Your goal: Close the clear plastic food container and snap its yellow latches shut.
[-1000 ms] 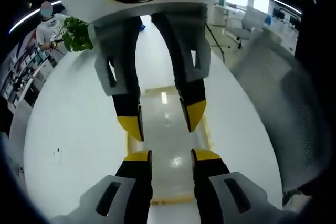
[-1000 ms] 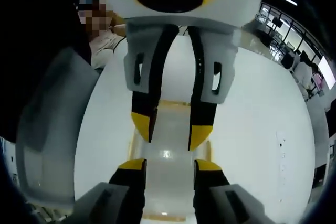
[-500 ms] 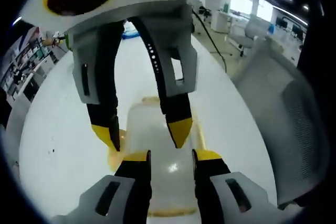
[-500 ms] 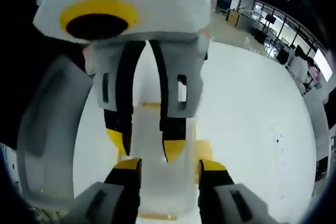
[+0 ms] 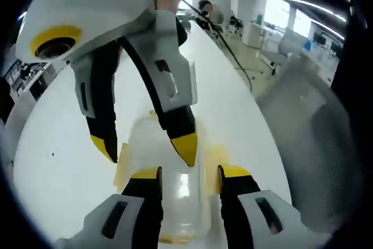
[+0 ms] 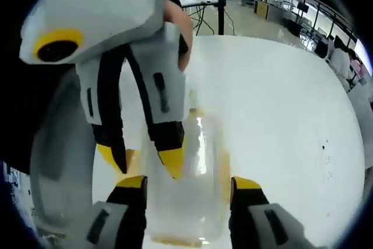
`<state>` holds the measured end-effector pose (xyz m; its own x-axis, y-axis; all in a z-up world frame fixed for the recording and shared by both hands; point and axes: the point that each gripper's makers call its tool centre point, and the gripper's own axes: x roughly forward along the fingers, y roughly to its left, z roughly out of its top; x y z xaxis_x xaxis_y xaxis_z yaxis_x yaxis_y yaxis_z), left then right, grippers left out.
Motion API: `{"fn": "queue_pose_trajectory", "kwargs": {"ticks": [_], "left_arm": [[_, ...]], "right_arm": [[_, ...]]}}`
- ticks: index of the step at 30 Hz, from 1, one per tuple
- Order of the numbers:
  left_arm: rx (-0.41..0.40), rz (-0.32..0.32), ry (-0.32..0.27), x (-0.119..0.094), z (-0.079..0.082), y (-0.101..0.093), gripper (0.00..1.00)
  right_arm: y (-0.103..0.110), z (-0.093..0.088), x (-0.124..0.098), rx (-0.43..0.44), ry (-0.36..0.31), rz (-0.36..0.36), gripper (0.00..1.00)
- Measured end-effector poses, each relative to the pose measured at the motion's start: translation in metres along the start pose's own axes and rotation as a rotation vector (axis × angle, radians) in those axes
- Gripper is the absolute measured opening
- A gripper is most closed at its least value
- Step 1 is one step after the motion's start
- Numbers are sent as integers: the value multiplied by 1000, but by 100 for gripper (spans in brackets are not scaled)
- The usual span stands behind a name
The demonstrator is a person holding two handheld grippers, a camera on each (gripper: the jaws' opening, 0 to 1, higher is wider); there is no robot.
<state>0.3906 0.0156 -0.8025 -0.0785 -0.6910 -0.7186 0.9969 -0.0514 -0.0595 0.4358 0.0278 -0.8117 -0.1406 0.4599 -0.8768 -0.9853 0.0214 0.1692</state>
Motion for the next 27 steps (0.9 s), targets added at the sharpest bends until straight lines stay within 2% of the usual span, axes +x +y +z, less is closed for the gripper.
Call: {"fn": "queue_pose_trajectory", "kwargs": {"ticks": [3, 6, 9, 12, 13, 17, 21, 24, 27], "left_arm": [[-1, 23, -2, 1, -3, -4, 38], [-13, 91, 0, 0, -5, 0, 41], [-29, 108, -20, 1, -4, -2, 43], [15, 147, -10, 3, -6, -3, 43], [62, 171, 10, 2, -8, -1, 42], [100, 233, 36, 4, -10, 1, 36], [126, 270, 51, 5, -10, 0, 35], [179, 296, 77, 6, -12, 1, 35], [188, 316, 87, 8, -13, 1, 34]], "right_arm": [[0, -2, 3, -7, 19, 14, 57], [-1, -4, 7, -1, 36, 29, 58], [-3, -6, 8, 34, 36, 45, 57], [-3, -8, 10, 28, 47, 51, 57], [-3, -8, 10, 30, 49, 53, 57], [-4, -9, 11, 32, 54, 70, 56], [-3, -9, 12, 33, 60, 79, 56], [-3, -9, 12, 34, 65, 78, 56], [-3, -9, 12, 35, 71, 80, 55]]}}
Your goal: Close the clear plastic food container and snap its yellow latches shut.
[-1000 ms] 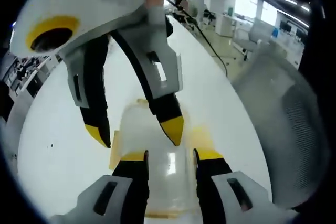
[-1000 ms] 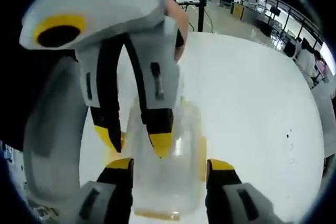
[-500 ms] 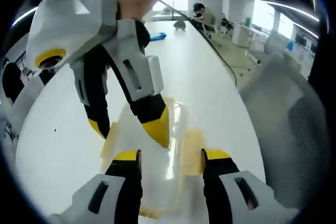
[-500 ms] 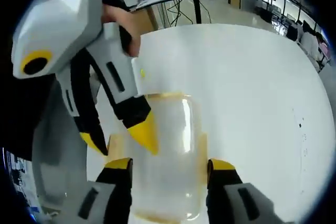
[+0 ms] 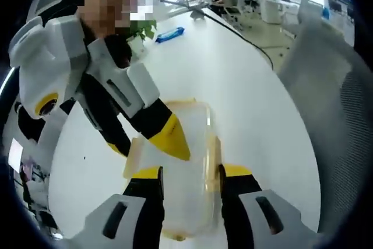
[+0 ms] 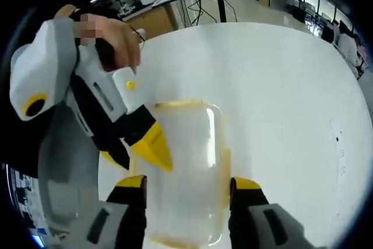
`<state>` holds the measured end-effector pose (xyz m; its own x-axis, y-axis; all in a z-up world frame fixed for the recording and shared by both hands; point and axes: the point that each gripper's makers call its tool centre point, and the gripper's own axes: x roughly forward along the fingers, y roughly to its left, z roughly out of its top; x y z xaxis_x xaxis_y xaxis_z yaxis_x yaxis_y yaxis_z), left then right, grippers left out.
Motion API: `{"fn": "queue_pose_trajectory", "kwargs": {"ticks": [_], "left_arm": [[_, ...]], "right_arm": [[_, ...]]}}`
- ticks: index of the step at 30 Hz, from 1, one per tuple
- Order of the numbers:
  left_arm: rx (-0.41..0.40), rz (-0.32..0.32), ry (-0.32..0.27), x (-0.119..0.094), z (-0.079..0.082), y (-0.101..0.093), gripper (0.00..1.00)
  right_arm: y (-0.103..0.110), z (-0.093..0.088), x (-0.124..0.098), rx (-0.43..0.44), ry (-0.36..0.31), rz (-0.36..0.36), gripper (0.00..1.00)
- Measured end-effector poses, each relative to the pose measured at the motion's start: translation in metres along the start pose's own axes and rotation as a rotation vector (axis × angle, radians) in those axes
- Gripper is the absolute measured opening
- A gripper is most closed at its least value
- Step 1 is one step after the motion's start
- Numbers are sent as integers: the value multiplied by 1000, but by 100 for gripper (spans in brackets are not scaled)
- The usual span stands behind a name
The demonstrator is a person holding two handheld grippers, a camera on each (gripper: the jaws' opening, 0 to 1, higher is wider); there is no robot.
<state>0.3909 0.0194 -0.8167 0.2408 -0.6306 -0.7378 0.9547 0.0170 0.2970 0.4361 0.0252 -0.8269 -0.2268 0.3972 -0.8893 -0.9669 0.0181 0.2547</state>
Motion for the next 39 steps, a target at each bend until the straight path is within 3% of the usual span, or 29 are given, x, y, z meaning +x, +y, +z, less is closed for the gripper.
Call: {"fn": "queue_pose_trajectory", "kwargs": {"ticks": [3, 12, 13, 14, 15, 18, 19, 20, 30, 34, 35, 36, 38, 39], "left_arm": [[65, 43, 33, 1, -2, 0, 34], [79, 92, 62, 5, -4, -1, 32], [131, 13, 23, 11, 3, -15, 31], [126, 120, 56, 2, -1, 1, 30], [90, 92, 47, 5, -2, -1, 30], [94, 96, 51, 7, -3, 0, 30], [89, 93, 47, 7, -3, -1, 30], [95, 99, 50, 6, -3, -2, 30], [68, 107, 44, 4, -2, -2, 32], [126, 98, 47, 4, 0, -4, 34], [108, 94, 46, 3, 1, -3, 35], [37, 65, 41, 3, 2, -8, 37], [-26, 20, 33, 1, 7, -14, 41], [22, 40, 40, 0, 7, -11, 40]], "right_arm": [[1, 0, 1, 4, 19, 4, 55], [1, 0, 3, 15, 91, 27, 54], [2, -2, 3, 24, 126, 33, 53], [1, -1, 4, 23, 136, 35, 53], [1, -1, 5, 20, 149, 43, 53], [1, -2, 8, 26, 183, 85, 52], [1, -3, 8, -32, 193, 110, 51], [-2, -2, 7, 11, 191, 110, 50], [1, -2, 7, -2, 179, 160, 50], [2, -1, 4, -21, 157, 150, 51], [2, 0, 3, -23, 157, 141, 51], [1, -2, 1, -28, 189, 130, 51], [2, 6, -3, -34, 164, 114, 54], [2, 12, -4, -21, 135, 112, 58]]}}
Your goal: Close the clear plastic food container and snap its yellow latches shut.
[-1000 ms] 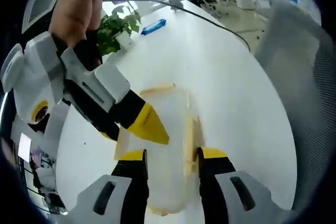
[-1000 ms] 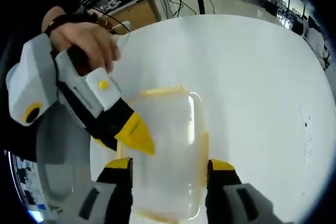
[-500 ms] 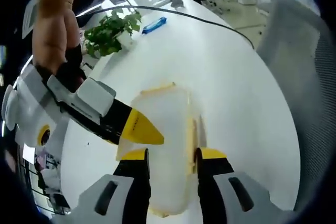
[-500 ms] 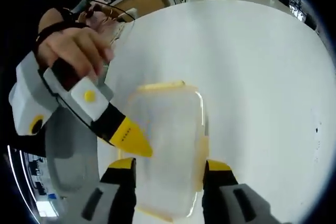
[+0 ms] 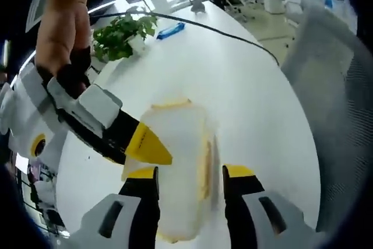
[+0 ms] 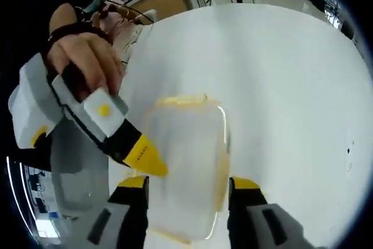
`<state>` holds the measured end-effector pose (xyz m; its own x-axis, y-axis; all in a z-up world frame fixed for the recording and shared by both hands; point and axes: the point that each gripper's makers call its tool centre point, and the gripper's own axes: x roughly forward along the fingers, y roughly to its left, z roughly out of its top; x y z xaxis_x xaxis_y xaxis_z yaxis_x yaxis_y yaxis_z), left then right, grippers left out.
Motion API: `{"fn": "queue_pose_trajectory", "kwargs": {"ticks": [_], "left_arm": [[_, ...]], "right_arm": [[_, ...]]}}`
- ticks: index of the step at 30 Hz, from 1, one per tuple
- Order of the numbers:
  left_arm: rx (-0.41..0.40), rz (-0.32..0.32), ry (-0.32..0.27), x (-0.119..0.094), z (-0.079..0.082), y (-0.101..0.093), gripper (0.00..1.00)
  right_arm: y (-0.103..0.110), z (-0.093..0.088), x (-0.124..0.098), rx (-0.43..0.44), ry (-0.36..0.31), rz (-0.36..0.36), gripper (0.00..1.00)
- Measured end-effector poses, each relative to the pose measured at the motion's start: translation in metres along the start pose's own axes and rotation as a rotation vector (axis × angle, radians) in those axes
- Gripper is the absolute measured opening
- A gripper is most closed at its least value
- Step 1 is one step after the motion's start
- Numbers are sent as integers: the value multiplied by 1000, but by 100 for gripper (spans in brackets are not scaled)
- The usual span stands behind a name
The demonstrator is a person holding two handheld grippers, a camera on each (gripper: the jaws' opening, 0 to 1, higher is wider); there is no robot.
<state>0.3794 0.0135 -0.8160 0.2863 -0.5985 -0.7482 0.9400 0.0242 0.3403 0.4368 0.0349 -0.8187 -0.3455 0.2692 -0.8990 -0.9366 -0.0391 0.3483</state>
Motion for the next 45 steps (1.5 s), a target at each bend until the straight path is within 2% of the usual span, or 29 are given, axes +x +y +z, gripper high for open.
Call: {"fn": "queue_pose_trajectory", "kwargs": {"ticks": [1, 4, 9, 21, 23, 26, 31, 32, 35, 38, 39, 45], "left_arm": [[36, 11, 25, -1, -4, 2, 38], [-19, -1, -20, -6, 2, 2, 39], [-7, 14, -17, -9, 4, 8, 49], [-24, -5, -6, -11, 1, 9, 45], [-63, -28, -17, -11, 2, 8, 45], [-76, -40, -34, -14, 2, 14, 44], [-141, -72, 2, -14, -7, 18, 44], [-175, -69, -3, -15, -6, 20, 45], [-211, -78, -23, -19, -3, 25, 45], [-280, -116, -56, -21, 3, 26, 46], [-281, -121, -74, -22, 5, 30, 47], [-270, -151, -36, -19, -5, 35, 47]], "right_arm": [[-3, 1, -3, 4, -5, -17, 62], [-3, 5, -8, -36, -15, -38, 69], [-2, 5, -9, -67, -8, -46, 65], [-4, 6, -13, -95, -25, -86, 63], [-3, 4, -14, -100, -18, -90, 63], [0, 5, -19, -118, -32, -106, 62], [5, 5, -21, -148, -47, -149, 59], [7, 5, -21, -150, -49, -150, 58], [15, 4, -19, -151, -53, -155, 58], [21, 2, -16, -146, -57, -161, 58], [24, 4, -15, -134, -74, -153, 58], [33, 4, -15, -140, -96, -199, 56]]}}
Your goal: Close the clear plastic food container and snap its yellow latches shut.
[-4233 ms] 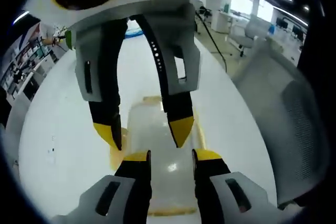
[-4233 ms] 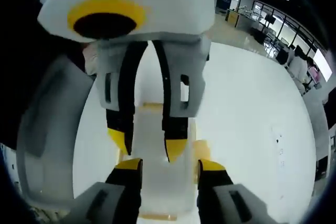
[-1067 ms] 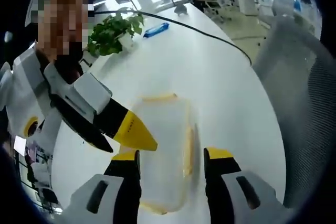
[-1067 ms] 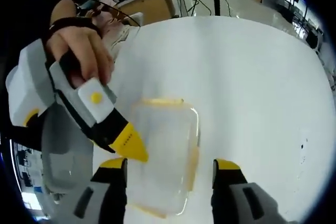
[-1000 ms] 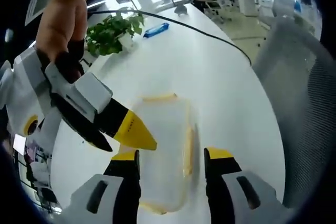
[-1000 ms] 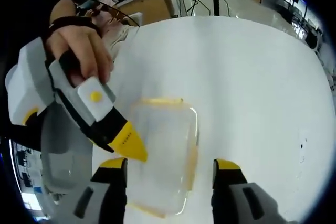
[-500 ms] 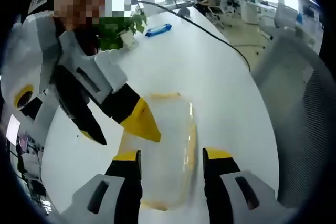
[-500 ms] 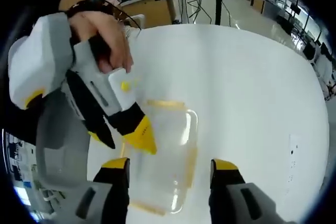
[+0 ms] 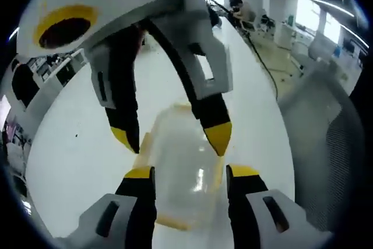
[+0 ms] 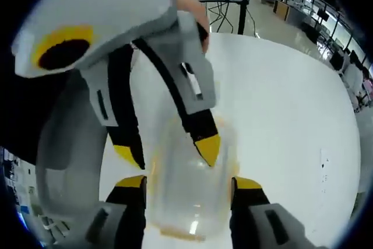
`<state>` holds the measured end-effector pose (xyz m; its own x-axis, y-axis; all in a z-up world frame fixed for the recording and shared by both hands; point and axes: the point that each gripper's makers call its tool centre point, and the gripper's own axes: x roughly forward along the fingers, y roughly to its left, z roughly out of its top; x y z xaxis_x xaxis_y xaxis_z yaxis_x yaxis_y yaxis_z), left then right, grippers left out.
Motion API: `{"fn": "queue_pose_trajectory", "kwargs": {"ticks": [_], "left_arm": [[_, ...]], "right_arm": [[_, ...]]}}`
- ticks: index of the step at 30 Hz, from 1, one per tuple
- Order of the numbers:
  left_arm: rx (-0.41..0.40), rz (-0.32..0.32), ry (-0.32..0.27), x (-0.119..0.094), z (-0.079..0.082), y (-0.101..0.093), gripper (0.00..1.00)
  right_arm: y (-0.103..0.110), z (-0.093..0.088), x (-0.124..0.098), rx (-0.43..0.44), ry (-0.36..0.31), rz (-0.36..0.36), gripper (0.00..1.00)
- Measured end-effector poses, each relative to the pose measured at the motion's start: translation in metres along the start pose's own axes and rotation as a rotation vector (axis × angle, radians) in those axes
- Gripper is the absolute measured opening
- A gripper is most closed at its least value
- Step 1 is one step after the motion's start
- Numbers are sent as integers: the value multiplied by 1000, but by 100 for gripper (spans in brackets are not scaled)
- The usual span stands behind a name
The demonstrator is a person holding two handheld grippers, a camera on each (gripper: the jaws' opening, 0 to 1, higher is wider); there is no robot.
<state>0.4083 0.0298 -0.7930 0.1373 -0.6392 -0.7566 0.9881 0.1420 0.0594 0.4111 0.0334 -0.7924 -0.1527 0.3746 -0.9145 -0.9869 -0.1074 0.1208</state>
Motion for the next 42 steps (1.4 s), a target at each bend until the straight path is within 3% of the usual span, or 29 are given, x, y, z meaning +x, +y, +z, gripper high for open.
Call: {"fn": "queue_pose_trajectory", "kwargs": {"ticks": [5, 10, 14, 17, 22, 27, 28, 31, 34, 38, 42], "left_arm": [[33, -27, 13, 5, -3, 1, 51], [52, -40, 36, 7, -6, 1, 50], [35, -29, 34, 5, -5, 4, 49], [-1, -4, 27, 1, -7, 11, 48], [-48, 54, 22, -3, -13, 23, 47], [-121, 121, -2, -9, -17, 28, 47], [-146, 134, -10, -9, -18, 29, 48], [-172, 157, -19, -9, -21, 30, 48], [-156, 202, -35, -9, -21, 32, 48], [-172, 281, -67, -14, -17, 41, 49], [-201, 321, -74, -16, -18, 42, 50]], "right_arm": [[9, -7, 2, -33, 24, -17, 56], [10, -10, 2, -6, 14, -30, 56], [13, -17, 6, 23, 25, -28, 56], [8, -24, 6, 52, 36, -72, 56], [-2, -23, 5, 213, -55, -157, 47], [-3, -25, 8, 244, -84, -251, 48], [-9, -25, 7, 269, -100, -312, 49], [-13, -13, 5, 279, -180, -399, 47], [-18, -12, 3, 348, -199, -489, 46], [-26, -2, -13, 482, -320, -628, 47], [-26, -2, -15, 538, -332, -709, 49]]}}
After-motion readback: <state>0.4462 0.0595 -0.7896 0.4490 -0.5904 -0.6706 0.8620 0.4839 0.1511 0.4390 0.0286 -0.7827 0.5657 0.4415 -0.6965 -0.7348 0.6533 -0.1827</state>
